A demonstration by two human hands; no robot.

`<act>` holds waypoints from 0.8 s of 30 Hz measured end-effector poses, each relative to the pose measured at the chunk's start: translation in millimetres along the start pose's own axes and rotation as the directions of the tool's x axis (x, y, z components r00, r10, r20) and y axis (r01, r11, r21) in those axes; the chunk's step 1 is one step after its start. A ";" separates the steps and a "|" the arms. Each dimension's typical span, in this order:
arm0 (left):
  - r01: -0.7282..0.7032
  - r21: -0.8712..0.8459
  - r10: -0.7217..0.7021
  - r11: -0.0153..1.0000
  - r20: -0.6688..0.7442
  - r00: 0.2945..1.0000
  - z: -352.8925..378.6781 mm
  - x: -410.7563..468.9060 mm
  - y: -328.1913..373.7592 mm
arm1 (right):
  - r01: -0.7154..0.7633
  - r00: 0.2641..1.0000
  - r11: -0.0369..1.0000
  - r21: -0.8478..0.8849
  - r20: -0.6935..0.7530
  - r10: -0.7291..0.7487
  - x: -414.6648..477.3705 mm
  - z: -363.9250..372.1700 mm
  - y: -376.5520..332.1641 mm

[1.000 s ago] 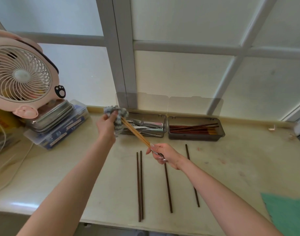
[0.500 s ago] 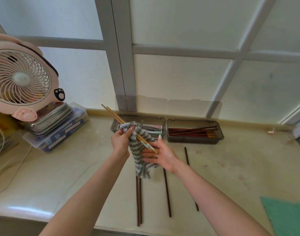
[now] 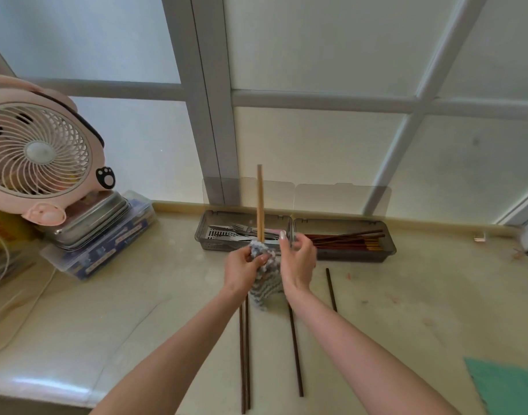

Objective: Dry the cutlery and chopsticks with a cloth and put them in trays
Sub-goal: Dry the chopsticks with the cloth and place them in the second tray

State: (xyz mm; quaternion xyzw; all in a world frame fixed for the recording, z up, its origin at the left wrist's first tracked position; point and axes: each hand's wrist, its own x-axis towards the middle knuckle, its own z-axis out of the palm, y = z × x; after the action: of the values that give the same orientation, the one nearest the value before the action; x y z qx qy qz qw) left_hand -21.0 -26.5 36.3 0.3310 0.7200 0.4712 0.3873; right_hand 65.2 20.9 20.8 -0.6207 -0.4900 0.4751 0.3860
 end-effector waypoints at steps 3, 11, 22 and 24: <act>-0.091 0.250 0.042 0.964 0.193 0.980 3.2 0.5 5.2 | -0.048 0.944 0.971 0.234 0.328 -0.033 11.4 -14.4 -18.4; -0.093 0.297 -0.014 0.950 0.339 0.941 15.9 2.6 7.9 | -0.146 0.977 0.855 0.497 0.208 0.046 80.8 -65.2 -37.2; 0.040 0.039 -0.044 0.998 0.095 0.995 16.7 3.4 0.5 | 0.507 0.861 0.525 -0.683 0.381 -0.336 173.4 -118.4 26.8; 0.051 0.011 -0.051 0.999 0.042 0.998 16.5 3.3 -1.9 | 0.514 0.854 0.417 -0.750 0.405 -0.326 183.8 -122.1 37.2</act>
State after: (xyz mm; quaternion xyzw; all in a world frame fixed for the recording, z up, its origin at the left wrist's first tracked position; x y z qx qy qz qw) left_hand -8.5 -17.4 29.5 0.3241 0.7222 0.4507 0.4127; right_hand 205.0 190.2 -22.6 -0.5335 -0.8305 0.1269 0.0971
